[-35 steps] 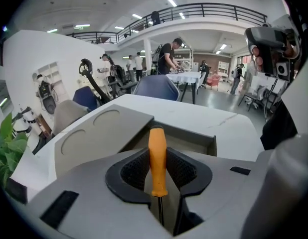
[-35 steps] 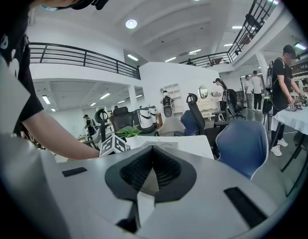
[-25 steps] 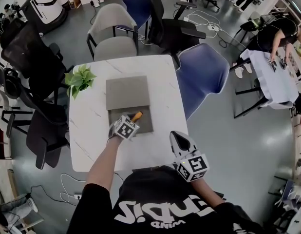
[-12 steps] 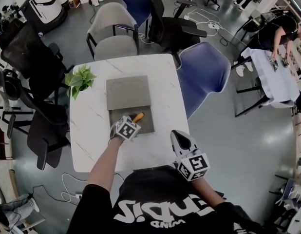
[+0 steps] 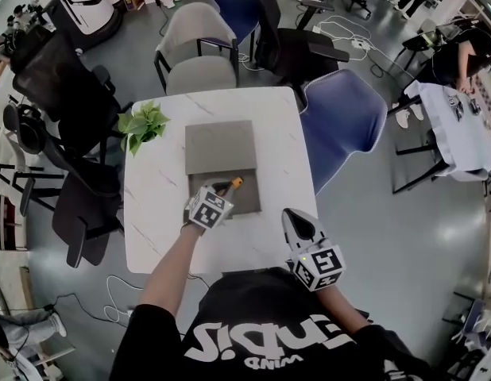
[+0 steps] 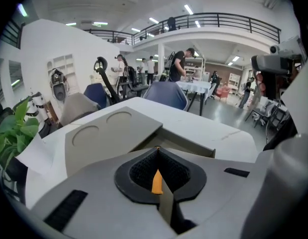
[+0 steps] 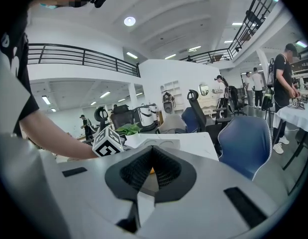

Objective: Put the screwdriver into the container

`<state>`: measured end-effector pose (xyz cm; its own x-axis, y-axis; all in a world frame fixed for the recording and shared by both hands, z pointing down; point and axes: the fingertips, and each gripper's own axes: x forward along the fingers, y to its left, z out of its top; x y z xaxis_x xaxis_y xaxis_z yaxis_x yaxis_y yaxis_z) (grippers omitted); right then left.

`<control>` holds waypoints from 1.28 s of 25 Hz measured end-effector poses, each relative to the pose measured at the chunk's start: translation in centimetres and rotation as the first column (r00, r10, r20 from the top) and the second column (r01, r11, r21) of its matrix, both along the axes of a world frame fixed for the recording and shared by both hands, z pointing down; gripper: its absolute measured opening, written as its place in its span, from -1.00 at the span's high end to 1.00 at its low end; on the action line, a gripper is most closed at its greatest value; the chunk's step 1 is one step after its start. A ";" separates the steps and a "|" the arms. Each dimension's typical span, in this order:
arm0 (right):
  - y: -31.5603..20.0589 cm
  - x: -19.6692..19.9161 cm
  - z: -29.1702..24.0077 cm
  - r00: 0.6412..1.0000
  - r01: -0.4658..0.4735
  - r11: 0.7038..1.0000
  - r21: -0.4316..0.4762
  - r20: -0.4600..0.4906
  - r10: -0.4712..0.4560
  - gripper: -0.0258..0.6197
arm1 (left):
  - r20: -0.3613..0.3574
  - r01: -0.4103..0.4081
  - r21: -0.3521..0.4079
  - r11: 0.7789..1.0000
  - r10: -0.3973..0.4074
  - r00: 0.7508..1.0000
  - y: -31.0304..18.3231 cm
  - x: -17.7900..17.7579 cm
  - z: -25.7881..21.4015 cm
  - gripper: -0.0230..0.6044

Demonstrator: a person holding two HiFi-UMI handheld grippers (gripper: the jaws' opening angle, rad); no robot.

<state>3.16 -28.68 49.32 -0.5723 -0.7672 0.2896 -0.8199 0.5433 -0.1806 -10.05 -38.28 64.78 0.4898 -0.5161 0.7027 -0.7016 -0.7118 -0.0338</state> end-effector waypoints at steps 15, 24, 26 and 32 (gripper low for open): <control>1.2 0.1 -0.4 0.999 0.032 0.999 0.014 0.013 -0.032 0.88 | -0.402 0.267 0.257 0.929 -0.149 0.903 8.0 -2.5 -16.4 0.88; 2.0 -0.5 -0.6 0.998 0.057 0.998 0.033 0.023 -0.057 0.88 | -0.512 0.441 0.291 0.849 -0.251 0.821 12.4 -4.8 -17.4 0.89; 2.2 -0.6 -0.5 0.998 0.063 0.997 0.036 0.024 -0.064 0.88 | -0.508 0.448 0.306 0.840 -0.254 0.823 13.1 -4.8 -17.2 0.88; 2.7 -0.5 -0.6 0.996 0.080 0.996 0.050 0.026 -0.082 0.88 | -0.508 0.461 0.330 0.824 -0.256 0.822 14.5 -4.8 -17.0 0.88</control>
